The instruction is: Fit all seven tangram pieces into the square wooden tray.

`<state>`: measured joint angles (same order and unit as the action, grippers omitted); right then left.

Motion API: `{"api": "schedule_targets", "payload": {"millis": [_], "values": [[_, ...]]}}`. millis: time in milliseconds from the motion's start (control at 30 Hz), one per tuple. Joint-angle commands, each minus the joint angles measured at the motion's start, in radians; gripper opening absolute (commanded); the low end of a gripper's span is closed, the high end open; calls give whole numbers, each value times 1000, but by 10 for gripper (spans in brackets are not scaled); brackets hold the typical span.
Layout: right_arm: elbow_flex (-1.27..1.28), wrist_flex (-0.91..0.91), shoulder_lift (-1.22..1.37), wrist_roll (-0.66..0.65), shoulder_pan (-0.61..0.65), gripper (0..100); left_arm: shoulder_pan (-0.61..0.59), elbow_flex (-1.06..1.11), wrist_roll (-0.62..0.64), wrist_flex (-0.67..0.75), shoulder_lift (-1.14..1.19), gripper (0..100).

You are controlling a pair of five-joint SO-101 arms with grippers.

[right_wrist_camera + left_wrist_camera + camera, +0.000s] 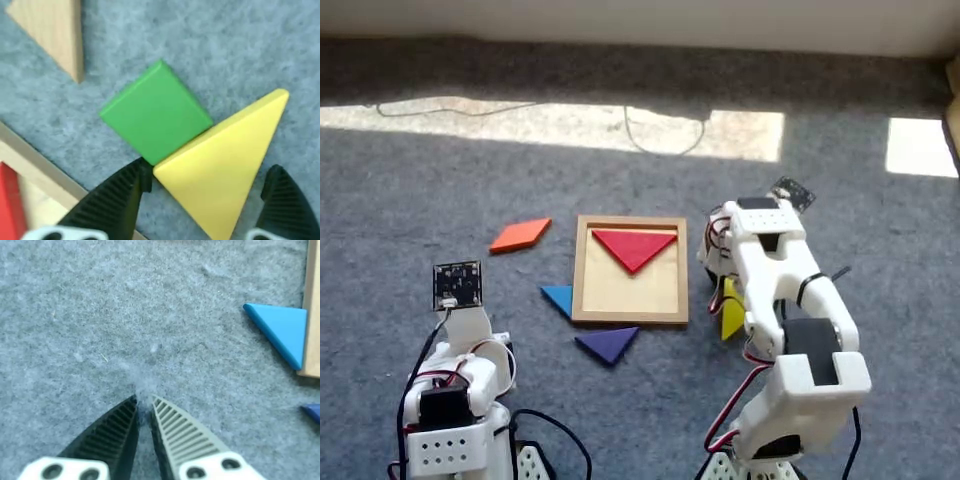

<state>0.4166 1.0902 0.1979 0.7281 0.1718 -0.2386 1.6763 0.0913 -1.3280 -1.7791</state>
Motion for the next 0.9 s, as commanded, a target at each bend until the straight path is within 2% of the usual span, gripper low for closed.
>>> {"api": "schedule_targets", "payload": {"millis": [0,267,400,500,700,867], "values": [[-1,41,-38,2,-1,340,-10,21,-5,-8,-39,6],[5,33,-48,2,-25,334,-10,21,-5,-8,-39,6],[5,33,-48,-9,-42,245,-10,21,-5,-8,-39,6],[5,33,-51,-84,-42,201,-10,21,-5,-8,-39,6],[1,47,-62,-120,-44,201,-10,21,-5,-8,-39,6],[-1,148,-197,-250,-39,200,-10,21,-5,-8,-39,6]]}}
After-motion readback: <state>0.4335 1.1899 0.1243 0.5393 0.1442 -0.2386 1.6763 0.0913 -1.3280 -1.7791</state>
